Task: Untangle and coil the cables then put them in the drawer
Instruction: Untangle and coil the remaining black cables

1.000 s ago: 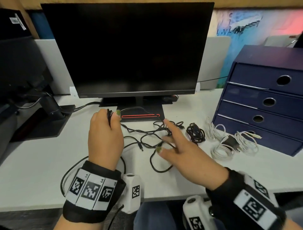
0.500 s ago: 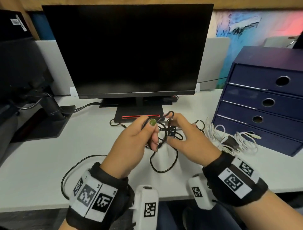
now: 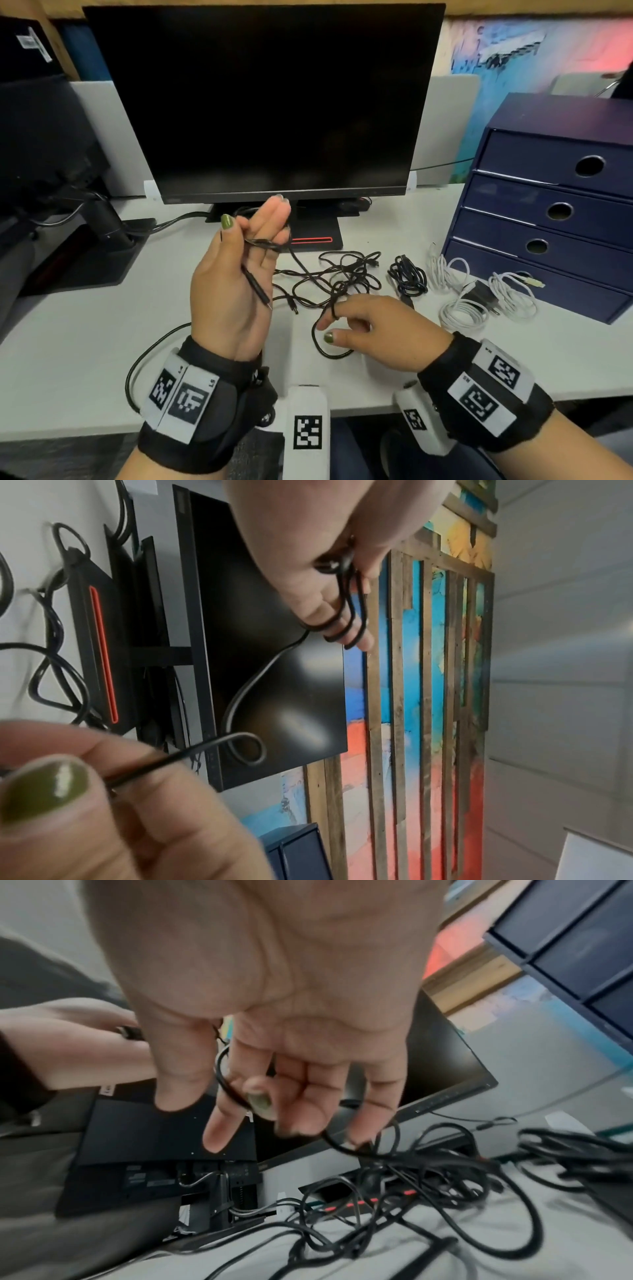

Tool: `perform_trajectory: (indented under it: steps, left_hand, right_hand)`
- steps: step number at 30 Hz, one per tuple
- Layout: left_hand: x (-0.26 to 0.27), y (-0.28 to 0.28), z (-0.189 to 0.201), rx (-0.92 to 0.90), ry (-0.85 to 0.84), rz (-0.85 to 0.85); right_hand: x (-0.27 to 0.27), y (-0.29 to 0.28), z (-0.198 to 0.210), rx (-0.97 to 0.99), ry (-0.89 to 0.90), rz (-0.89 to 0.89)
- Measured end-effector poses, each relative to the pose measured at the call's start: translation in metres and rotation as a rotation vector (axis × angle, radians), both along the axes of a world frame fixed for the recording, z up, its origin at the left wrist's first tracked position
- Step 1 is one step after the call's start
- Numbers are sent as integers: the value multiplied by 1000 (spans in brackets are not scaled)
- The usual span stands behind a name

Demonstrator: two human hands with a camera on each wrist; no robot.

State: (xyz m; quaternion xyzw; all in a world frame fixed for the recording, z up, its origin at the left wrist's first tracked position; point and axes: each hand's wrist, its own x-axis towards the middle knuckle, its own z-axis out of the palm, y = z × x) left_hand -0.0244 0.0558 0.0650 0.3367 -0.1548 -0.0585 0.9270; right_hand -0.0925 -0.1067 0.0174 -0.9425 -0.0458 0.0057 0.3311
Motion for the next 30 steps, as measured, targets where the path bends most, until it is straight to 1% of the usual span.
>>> perform_trajectory:
  steps: [2, 4, 6, 8, 9, 10, 11, 13, 16, 18, 19, 22, 25, 27, 30]
  left_hand:
    - [-1, -3, -4, 86, -85, 69]
    - [0, -4, -12, 295, -236, 203]
    - [2, -3, -20, 557, -442, 298]
    - [4, -2, -26, 852, -638, 296]
    - [5, -1, -28, 989, -703, 292]
    - [5, -1, -29, 1091, -740, 297]
    - [5, -1, -29, 1150, -757, 304]
    - [3, 0, -28, 1165, -764, 276]
    - [-1, -1, -26, 1114, -787, 179]
    - [-5, -4, -26, 1113, -810, 87]
    - [-6, -6, -26, 1126, -811, 51]
    - [-7, -8, -29, 1168, -789, -6]
    - [-9, -6, -29, 1189, -824, -37]
    - [-12, -6, -27, 1108, -809, -111]
    - [-18, -9, -23, 884, -702, -185]
  right_hand:
    - [-1, 4, 3, -88, -51, 70]
    - [-3, 9, 8, -102, -92, 124]
    - [-6, 12, 14, -108, -155, 158]
    - [-9, 13, 21, -108, -239, 154]
    - [-10, 13, 26, -93, -283, 133]
    - [-12, 13, 29, -60, -322, 101]
    - [-12, 12, 32, -4, -355, 59]
    - [-13, 10, 36, 143, -414, -36]
    - [-12, 13, 37, 355, -467, -112]
    - [-10, 15, 38, 444, -480, -153]
    - [-9, 14, 38, 458, -493, -182]
    - [-6, 9, 39, 413, -571, -299]
    - [-3, 2, 40, 360, -632, -390]
    - [-1, -3, 39, 320, -631, -431]
    - [6, -11, 33, 223, -572, -432]
